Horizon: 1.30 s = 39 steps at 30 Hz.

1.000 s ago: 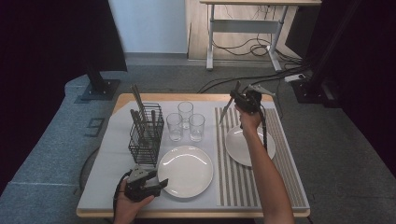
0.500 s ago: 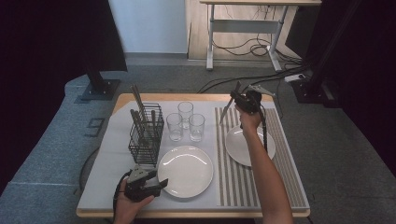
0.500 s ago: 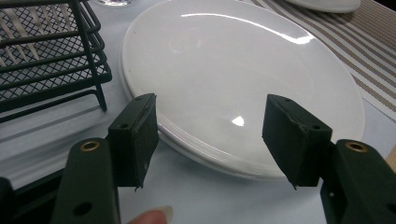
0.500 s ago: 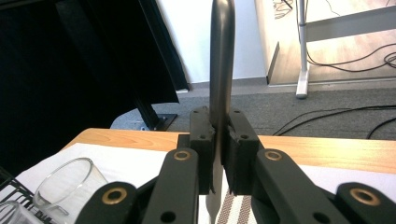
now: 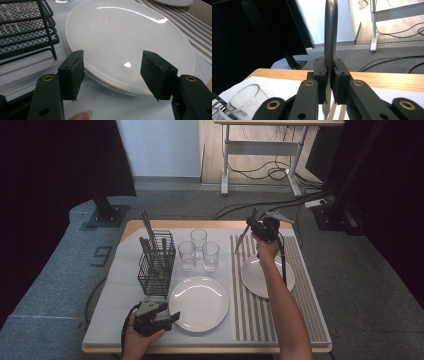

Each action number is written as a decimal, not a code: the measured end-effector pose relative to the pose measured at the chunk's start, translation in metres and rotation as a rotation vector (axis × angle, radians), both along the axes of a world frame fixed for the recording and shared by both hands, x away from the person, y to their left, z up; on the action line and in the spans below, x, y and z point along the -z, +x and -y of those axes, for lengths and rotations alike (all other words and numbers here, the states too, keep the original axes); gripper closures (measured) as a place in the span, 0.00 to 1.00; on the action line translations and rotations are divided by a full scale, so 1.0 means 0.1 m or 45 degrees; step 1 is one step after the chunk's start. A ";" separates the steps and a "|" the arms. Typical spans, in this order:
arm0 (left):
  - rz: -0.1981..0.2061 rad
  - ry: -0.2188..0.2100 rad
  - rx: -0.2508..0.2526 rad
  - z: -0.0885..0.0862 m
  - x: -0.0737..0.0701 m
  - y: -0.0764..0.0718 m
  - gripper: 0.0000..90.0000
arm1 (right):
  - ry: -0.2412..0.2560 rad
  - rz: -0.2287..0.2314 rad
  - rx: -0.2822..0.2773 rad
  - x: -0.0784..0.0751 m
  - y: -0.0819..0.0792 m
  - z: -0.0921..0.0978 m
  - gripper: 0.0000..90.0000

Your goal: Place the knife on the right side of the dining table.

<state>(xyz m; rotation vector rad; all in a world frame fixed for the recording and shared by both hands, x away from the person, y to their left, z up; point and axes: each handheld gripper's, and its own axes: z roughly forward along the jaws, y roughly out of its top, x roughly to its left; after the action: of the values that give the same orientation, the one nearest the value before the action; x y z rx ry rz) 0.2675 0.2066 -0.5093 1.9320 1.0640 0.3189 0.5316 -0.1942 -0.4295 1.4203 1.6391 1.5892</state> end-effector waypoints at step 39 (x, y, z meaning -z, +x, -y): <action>0.000 0.011 0.006 0.03 0.01 0.00 0.40 | 0.000 -0.051 0.112 0.16 0.00 0.37 0.87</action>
<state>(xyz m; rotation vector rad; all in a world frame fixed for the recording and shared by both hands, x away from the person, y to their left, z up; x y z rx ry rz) 0.2674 0.2039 -0.5102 1.9419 1.0591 0.3211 0.5316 -0.2311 -0.4455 1.5120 1.5758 1.5216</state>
